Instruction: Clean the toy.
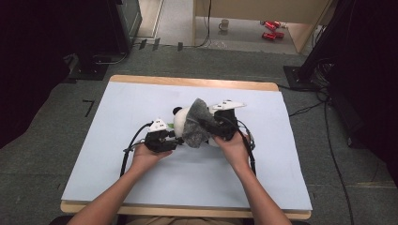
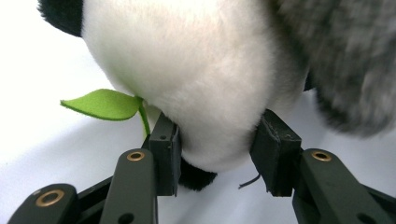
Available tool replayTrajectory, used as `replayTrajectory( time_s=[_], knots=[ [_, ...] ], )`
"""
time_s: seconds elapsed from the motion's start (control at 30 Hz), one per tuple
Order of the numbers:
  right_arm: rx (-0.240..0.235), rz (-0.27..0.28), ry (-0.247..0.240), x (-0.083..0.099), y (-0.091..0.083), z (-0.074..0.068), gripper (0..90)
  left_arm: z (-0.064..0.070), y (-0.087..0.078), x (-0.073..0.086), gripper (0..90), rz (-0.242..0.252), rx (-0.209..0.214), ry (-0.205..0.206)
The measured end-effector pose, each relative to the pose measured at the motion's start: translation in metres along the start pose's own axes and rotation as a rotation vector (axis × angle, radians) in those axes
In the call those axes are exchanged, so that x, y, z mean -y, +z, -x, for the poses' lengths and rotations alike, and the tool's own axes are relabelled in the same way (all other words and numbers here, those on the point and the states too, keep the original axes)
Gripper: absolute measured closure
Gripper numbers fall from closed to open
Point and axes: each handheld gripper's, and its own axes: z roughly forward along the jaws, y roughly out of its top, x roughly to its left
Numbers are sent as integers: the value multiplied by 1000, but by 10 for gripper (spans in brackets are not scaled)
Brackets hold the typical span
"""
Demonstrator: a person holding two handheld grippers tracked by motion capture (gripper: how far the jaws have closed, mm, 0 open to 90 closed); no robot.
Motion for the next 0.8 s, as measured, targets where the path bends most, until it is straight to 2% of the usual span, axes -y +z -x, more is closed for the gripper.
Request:
replayTrajectory(
  time_s=[0.13,0.27,0.4,0.67,0.73,0.8],
  knots=[
    [23,28,41,1,-18,17,748,-6,2,-1,552,2,11,-28],
    [48,63,110,5,-38,39,748,-9,3,-4,550,3,12,-42],
    [74,77,153,9,-51,53,750,-12,4,-5,546,2,17,-51],
    [121,94,200,12,-66,70,754,-12,4,-5,533,0,18,-57],
    [108,100,222,11,-69,71,756,-13,4,-5,526,-2,18,-58],
    [77,113,233,8,-72,70,758,-13,4,-4,520,-3,16,-58]
  ],
)
